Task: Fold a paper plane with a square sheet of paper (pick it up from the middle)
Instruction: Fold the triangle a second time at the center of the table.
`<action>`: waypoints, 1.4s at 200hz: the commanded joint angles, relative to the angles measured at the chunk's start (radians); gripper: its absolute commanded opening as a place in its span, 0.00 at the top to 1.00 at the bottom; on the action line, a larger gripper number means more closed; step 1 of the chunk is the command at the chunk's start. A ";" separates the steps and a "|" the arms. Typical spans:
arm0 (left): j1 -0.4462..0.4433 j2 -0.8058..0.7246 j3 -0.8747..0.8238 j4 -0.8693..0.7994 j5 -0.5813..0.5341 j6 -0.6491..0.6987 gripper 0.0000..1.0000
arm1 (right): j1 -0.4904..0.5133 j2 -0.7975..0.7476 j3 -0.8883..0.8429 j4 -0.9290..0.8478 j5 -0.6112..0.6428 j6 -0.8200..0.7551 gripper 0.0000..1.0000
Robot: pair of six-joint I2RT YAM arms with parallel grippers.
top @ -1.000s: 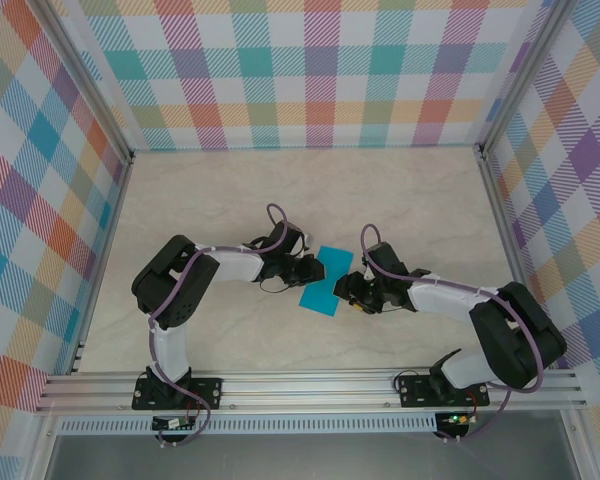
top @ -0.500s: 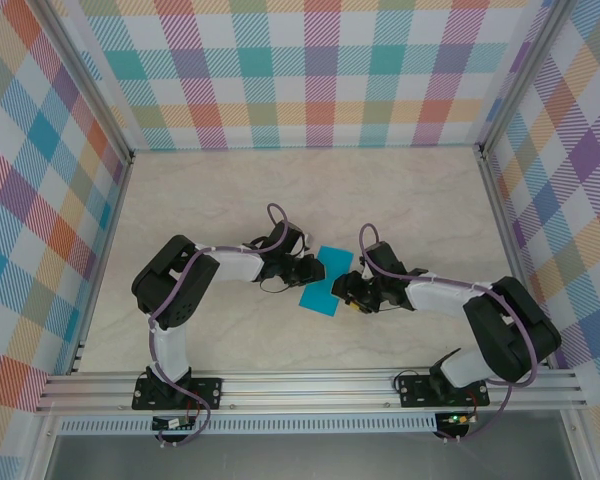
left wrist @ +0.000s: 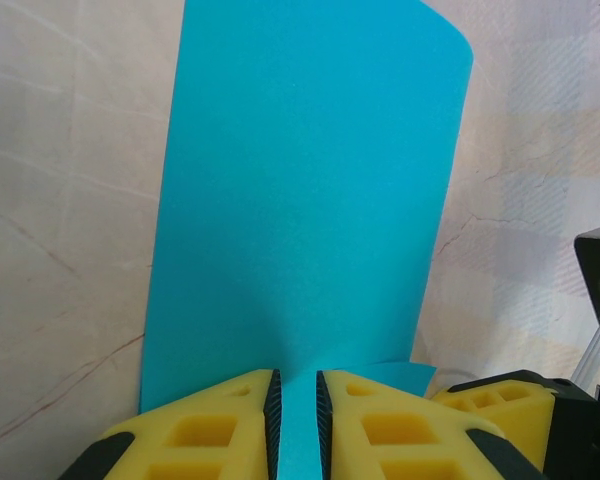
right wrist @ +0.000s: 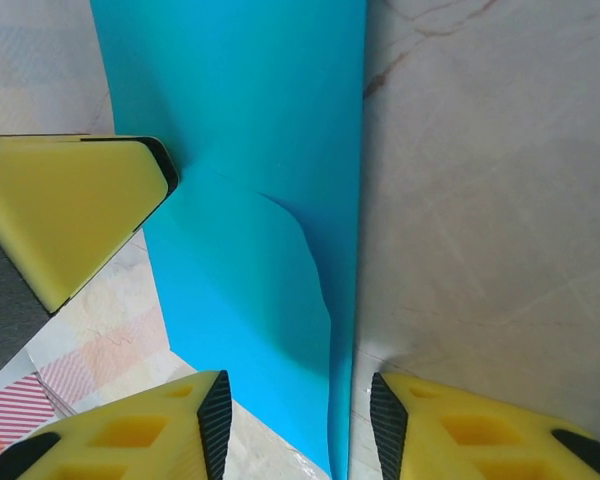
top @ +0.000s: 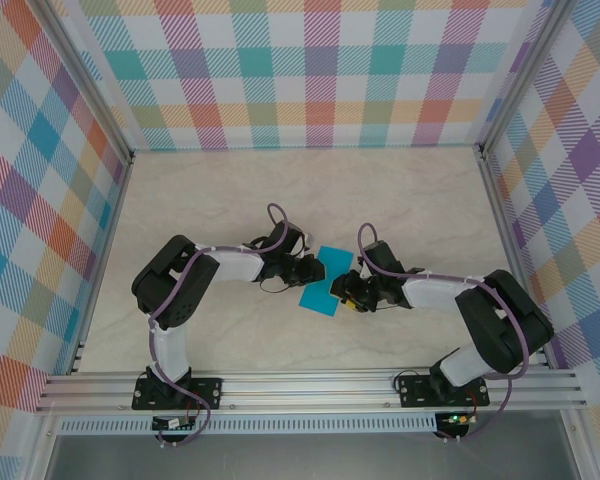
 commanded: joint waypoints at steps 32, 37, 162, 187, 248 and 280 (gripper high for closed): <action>-0.005 -0.009 -0.014 -0.088 -0.038 0.018 0.80 | 0.006 0.068 0.020 0.128 -0.019 0.037 0.60; -0.004 -0.009 -0.014 -0.089 -0.038 0.019 0.80 | 0.007 0.068 0.017 0.135 -0.020 0.041 0.60; -0.005 -0.014 -0.013 -0.093 -0.040 0.016 0.80 | 0.006 0.022 0.031 0.046 0.018 0.035 0.69; -0.004 -0.010 -0.009 -0.093 -0.037 0.016 0.80 | 0.006 0.031 0.028 0.056 0.010 0.036 0.71; -0.005 -0.020 -0.016 -0.095 -0.043 0.016 0.80 | 0.007 -0.006 0.039 -0.016 0.054 0.017 0.70; -0.005 -0.020 -0.018 -0.090 -0.040 0.008 0.80 | 0.007 -0.002 0.041 -0.007 0.055 0.017 0.65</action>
